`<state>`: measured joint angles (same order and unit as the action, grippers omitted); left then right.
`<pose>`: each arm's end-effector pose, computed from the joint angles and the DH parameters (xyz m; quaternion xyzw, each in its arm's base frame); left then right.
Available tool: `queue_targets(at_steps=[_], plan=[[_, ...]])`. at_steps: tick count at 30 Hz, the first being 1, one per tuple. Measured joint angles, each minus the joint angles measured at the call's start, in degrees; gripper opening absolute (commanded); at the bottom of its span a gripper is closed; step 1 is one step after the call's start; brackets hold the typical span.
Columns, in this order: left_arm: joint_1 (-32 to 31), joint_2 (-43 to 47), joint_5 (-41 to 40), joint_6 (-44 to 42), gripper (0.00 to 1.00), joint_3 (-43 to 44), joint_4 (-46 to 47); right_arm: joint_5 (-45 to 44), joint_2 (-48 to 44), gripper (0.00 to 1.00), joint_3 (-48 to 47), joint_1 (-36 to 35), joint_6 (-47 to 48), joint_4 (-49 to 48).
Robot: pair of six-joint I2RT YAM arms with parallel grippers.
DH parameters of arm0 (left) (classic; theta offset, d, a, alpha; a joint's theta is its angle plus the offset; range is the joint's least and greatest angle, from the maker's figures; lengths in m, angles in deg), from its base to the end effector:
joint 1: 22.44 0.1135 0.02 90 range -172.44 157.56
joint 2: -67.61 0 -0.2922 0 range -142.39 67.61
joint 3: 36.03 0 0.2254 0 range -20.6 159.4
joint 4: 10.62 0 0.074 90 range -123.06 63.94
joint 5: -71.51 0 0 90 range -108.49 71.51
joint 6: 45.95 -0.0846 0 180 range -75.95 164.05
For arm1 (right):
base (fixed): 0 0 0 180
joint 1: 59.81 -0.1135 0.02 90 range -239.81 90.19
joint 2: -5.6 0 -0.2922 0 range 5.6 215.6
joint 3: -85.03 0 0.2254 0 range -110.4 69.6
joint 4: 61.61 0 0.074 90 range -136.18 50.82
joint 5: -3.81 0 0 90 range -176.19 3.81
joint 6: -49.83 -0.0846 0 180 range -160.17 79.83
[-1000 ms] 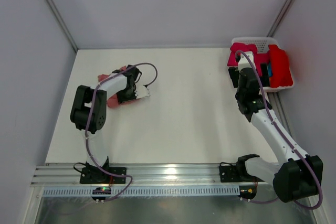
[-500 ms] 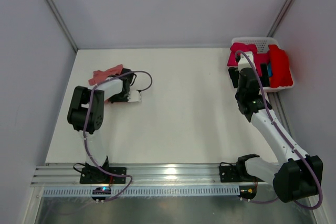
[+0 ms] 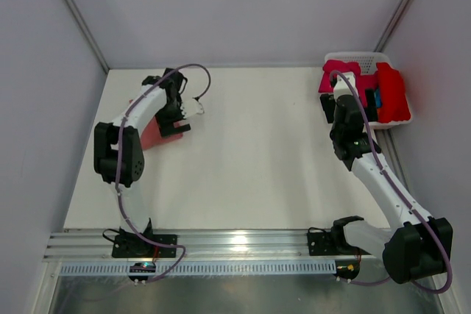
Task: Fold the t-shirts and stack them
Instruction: Neatly place the folded tshirt to the corner
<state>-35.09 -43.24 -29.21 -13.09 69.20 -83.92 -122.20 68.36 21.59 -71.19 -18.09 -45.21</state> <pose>0.3728 -0.0675 0.2103 0.5595 0.8180 0.1224 0.0538 0.2537 0.0003 0.3374 -0.0395 0.7798 -0.2989 0.5487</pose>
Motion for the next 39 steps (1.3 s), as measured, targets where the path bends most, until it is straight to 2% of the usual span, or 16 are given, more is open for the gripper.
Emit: queue_targets(at_steps=[4, 8, 10, 12, 15, 18, 23, 25, 29, 32, 39], plan=[[-0.37, 0.04, 9.40, 6.49, 0.99, 10.99, -9.38, 0.00, 0.00, 0.99, 0.00, 0.00, -0.02, 0.00], [-0.66, 0.68, 25.83, 16.90, 0.99, 22.93, -13.99, 0.31, 0.37, 1.00, -0.22, 0.00, -0.52, 0.00], [-0.74, 2.51, 34.62, 25.05, 0.99, 23.89, -11.74, 0.66, 1.05, 0.99, -0.61, 0.00, -1.29, 0.17], [-0.96, 6.38, 39.63, 35.69, 0.99, 19.43, -5.18, 0.90, 1.79, 0.99, -1.25, 0.00, -2.21, 1.25], [-1.62, 14.01, 36.30, 52.94, 0.99, 7.04, 11.02, 1.49, 2.38, 0.99, -1.99, 0.00, -4.00, 2.29], [-2.21, 18.08, 24.85, 63.52, 0.99, 0.13, 21.07, 2.12, 2.43, 0.99, -2.99, 0.00, -6.82, 3.91], [-2.64, 17.77, -0.26, 65.90, 0.99, -1.09, 31.93, 5.09, 3.06, 0.99, -5.44, 0.42, -12.52, 6.43], [-2.49, 18.53, -4.07, 65.26, 0.99, -4.92, 37.13, 6.47, 4.07, 0.99, -6.40, 0.63, -14.38, 6.97], [-2.43, 20.61, 2.03, 63.58, 0.99, -14.86, 38.60, 8.13, 7.04, 0.99, -6.69, 0.63, -16.28, 8.17], [-2.82, 20.63, 8.37, 63.54, 0.99, -17.75, 37.44, 8.35, 9.31, 0.99, -6.56, 0.63, -16.31, 8.22], [-3.52, 23.26, 23.98, 64.13, 0.99, -28.02, 42.93, 8.74, 9.94, 0.99, -5.97, 0.63, -16.15, 7.91]])
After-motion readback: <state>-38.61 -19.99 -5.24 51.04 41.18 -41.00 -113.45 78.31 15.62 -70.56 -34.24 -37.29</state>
